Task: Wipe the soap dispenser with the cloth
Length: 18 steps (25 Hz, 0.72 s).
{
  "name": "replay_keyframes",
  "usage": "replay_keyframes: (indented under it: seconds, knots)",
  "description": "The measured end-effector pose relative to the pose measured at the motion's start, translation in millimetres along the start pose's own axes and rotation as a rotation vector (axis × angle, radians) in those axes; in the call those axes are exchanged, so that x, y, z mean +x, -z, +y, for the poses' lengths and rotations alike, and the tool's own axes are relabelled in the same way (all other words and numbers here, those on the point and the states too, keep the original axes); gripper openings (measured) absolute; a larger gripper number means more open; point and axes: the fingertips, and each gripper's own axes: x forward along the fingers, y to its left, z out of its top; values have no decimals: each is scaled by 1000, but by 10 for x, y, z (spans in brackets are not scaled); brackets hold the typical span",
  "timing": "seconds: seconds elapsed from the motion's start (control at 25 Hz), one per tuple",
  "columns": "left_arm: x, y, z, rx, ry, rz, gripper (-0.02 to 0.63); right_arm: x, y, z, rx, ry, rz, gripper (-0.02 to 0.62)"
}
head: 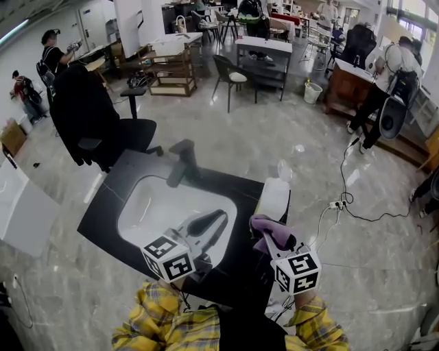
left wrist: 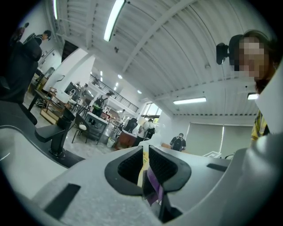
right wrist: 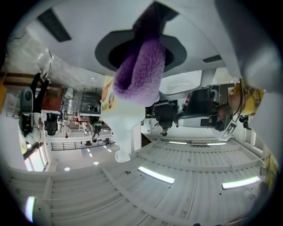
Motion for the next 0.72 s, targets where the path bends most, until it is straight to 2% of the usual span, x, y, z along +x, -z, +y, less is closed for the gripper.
replay_keyframes:
  seconds: [0.44, 0.72]
  knots:
    - [8, 63, 16, 7, -2, 20, 41, 169, 248, 45, -36, -6, 64, 75]
    - [16, 130, 11, 15, -7, 42, 41, 255, 421, 57, -24, -18, 101, 75]
